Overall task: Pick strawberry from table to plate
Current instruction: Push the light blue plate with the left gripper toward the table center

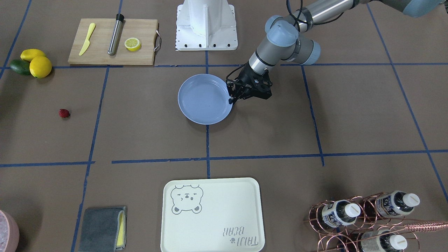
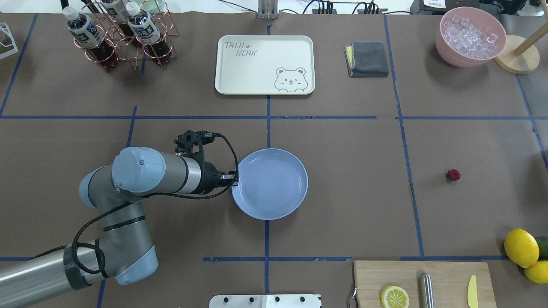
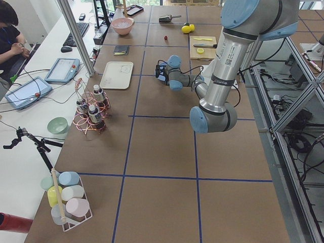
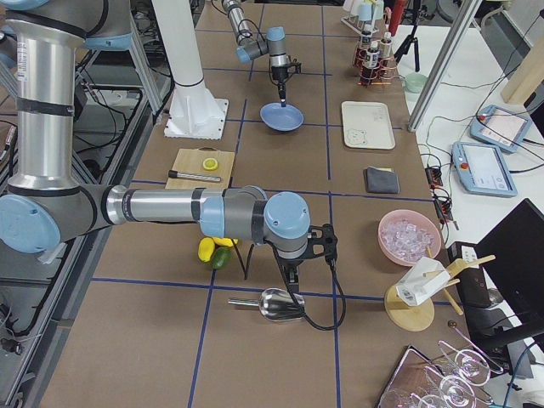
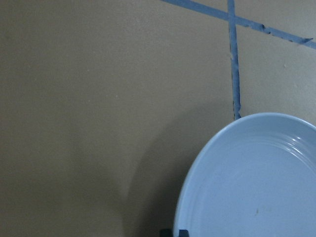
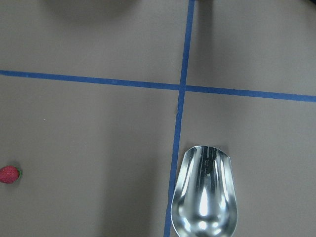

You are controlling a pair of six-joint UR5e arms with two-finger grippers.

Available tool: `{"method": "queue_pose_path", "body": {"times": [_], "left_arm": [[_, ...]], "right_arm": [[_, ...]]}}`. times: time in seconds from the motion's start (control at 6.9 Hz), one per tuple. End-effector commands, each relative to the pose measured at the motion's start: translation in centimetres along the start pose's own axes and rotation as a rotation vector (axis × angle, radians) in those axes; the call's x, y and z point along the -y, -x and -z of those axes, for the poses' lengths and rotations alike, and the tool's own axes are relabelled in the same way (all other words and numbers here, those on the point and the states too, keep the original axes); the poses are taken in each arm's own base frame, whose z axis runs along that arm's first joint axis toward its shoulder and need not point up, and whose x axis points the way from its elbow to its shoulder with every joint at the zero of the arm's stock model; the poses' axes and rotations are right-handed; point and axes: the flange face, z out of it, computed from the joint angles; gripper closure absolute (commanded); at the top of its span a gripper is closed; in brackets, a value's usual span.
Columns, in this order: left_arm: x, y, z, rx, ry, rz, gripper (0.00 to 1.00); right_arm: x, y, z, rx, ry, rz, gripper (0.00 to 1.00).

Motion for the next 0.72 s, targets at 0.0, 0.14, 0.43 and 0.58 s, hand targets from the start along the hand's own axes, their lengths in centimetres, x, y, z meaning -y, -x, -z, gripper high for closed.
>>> {"method": "queue_pose_path", "body": {"times": [0.0,0.14,0.43,0.58], "left_arm": [[-0.16,0.03,-0.20,0.002,0.003,-0.002,1.00],[-0.16,0.09,-0.26,0.004,0.003,-0.003,1.00],[-0.17,0.46,-0.45,0.011,0.004,-0.005,0.89],[-0.17,0.52,-0.51,0.013,0.005,-0.004,0.81]], "right_arm": [[-0.02,-0.04,0.04,-0.001,-0.001,-0.001,0.00],[-0.02,-0.04,0.04,-0.001,-0.001,-0.001,0.00],[-0.02,-0.04,0.04,-0.001,-0.001,-0.001,0.00],[0.06,0.01,0.08,0.000,-0.002,0.000,0.00]]}}
